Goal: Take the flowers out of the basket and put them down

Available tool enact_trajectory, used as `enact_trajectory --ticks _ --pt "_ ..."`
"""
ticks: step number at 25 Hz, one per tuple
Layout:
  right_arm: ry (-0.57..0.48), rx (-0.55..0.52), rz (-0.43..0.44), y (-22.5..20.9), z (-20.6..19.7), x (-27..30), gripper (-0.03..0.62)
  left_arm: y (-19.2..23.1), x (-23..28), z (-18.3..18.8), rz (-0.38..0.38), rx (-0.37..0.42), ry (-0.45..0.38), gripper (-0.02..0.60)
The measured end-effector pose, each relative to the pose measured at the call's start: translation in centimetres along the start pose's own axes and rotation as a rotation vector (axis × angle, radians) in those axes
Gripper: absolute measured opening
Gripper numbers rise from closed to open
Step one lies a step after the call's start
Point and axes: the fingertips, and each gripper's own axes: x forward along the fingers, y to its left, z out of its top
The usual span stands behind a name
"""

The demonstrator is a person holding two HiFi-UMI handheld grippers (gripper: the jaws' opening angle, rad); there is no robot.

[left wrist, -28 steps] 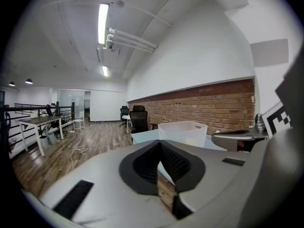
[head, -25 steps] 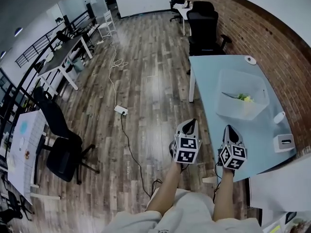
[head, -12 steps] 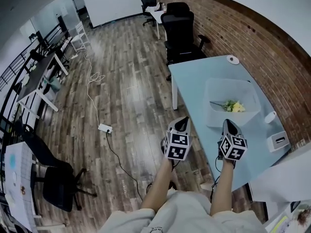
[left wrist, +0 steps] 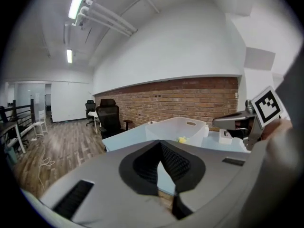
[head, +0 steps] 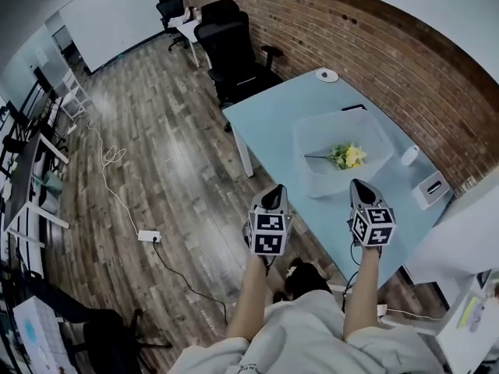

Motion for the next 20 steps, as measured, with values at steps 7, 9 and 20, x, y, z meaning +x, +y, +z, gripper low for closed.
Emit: enact_trajectory --ticks 7,9,20 --pt "0.062 -0.065 -0.007 -3.8 0.6 1.4 0.018 1.0 4.1 0.7 -0.055 -0.027 0.022 0.018" --pt "0.058 -0.077 0.020 -4.5 0.7 2.3 0.018 1.6 5.6 0.9 -0.066 -0.017 0.029 0.018" --pt "0.059 -0.082 0.035 -6.7 3.3 8.5 0.018 4.0 13.0 4.4 -0.128 0.048 0.073 0.018"
